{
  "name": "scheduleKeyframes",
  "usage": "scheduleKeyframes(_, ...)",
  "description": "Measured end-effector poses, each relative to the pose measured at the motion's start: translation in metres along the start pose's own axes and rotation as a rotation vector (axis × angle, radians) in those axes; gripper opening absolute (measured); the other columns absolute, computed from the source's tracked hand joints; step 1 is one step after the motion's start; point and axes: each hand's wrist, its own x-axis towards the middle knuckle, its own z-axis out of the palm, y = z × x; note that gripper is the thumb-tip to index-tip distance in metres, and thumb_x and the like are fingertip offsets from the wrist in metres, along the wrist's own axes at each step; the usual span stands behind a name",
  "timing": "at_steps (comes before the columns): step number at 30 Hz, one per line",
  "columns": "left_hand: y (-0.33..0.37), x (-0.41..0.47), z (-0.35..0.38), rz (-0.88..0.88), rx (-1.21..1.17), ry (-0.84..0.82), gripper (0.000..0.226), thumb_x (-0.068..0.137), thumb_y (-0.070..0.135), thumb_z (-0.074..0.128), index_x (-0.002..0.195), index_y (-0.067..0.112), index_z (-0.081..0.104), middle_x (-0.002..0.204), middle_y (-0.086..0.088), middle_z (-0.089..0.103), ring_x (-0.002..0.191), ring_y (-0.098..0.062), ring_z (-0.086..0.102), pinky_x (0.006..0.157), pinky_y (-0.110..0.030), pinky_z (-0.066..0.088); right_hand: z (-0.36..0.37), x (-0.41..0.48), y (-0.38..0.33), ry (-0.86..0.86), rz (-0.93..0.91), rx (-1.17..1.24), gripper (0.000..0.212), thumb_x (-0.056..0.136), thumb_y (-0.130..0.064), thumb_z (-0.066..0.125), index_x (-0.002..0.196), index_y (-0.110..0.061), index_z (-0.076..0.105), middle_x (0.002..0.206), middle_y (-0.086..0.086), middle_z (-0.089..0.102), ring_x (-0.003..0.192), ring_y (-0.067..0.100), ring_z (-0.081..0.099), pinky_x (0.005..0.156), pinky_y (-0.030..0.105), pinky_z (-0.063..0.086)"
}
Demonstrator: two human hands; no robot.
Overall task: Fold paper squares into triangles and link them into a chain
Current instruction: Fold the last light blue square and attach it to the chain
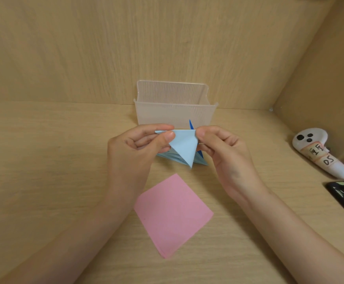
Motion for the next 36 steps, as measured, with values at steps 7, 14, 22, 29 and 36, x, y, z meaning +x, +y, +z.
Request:
scheduleKeyframes(7, -0.002, 0.001, -0.001, -0.047, -0.045, 0.032, 0.015, 0.077, 0.003, 0.072, 0.077, 0.019, 0.073, 0.072, 0.0, 0.075, 0.074, -0.015, 0.072, 0.067, -0.019, 0.056, 0.0, -0.001, 0.001, -0.039, 0.029, 0.04, 0.012, 0.075, -0.022, 0.065, 0.078, -0.012, 0.072, 0.083, 0.003, 0.071, 0.076, 0.012, 0.064, 0.068, 0.021, 0.051)
scheduleKeyframes(14, -0.003, 0.0, 0.0, -0.09, -0.052, 0.016, 0.012, 0.078, 0.005, 0.072, 0.079, 0.017, 0.073, 0.072, 0.001, 0.075, 0.068, -0.01, 0.07, 0.065, -0.017, 0.054, -0.002, -0.002, 0.0, 0.021, 0.001, -0.002, 0.015, 0.069, -0.024, 0.071, 0.076, -0.011, 0.068, 0.078, 0.0, 0.07, 0.074, 0.011, 0.064, 0.077, 0.026, 0.049)
scheduleKeyframes(22, -0.003, 0.002, -0.003, -0.143, -0.131, 0.063, 0.009, 0.078, 0.007, 0.071, 0.079, 0.015, 0.072, 0.076, 0.0, 0.075, 0.072, -0.013, 0.071, 0.062, -0.017, 0.054, 0.0, -0.002, 0.002, -0.052, 0.037, -0.01, 0.011, 0.076, -0.018, 0.072, 0.083, -0.009, 0.071, 0.083, 0.001, 0.072, 0.078, 0.011, 0.065, 0.072, 0.024, 0.052)
scheduleKeyframes(29, -0.003, 0.005, -0.004, -0.169, -0.055, -0.006, 0.007, 0.081, 0.006, 0.069, 0.081, 0.013, 0.071, 0.074, 0.0, 0.075, 0.07, -0.01, 0.07, 0.064, -0.019, 0.056, 0.0, -0.003, 0.0, 0.001, 0.03, -0.091, 0.005, 0.08, -0.003, 0.067, 0.077, -0.006, 0.069, 0.071, -0.005, 0.072, 0.068, 0.006, 0.064, 0.067, 0.015, 0.049)
scheduleKeyframes(36, -0.008, 0.01, -0.008, 0.017, 0.318, -0.252, 0.008, 0.079, 0.017, 0.073, 0.085, 0.022, 0.074, 0.071, 0.011, 0.072, 0.073, 0.003, 0.064, 0.072, -0.008, 0.044, 0.003, -0.007, 0.004, -0.112, 0.045, -0.155, 0.001, 0.079, -0.001, 0.07, 0.078, -0.002, 0.071, 0.074, 0.008, 0.072, 0.069, 0.01, 0.066, 0.069, 0.016, 0.05)
